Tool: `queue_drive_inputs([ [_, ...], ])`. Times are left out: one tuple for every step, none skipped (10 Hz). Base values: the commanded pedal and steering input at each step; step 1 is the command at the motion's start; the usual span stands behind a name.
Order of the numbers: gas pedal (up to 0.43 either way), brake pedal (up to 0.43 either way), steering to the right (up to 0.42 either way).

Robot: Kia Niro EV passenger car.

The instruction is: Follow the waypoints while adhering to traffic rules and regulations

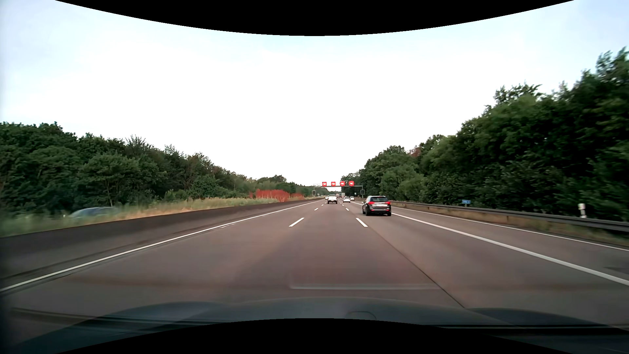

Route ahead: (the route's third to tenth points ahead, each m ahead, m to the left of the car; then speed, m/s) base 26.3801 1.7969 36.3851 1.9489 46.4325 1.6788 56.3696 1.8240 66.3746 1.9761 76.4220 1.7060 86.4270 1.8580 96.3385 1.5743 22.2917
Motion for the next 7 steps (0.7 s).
queue_drive_inputs([
  [0.15, 0.0, -0.006],
  [0.15, 0.0, -0.005],
  [0.15, 0.0, -0.005],
  [0.15, 0.0, -0.004],
  [0.15, 0.0, -0.004],
  [0.15, 0.0, -0.004],
  [0.15, 0.0, -0.004],
])
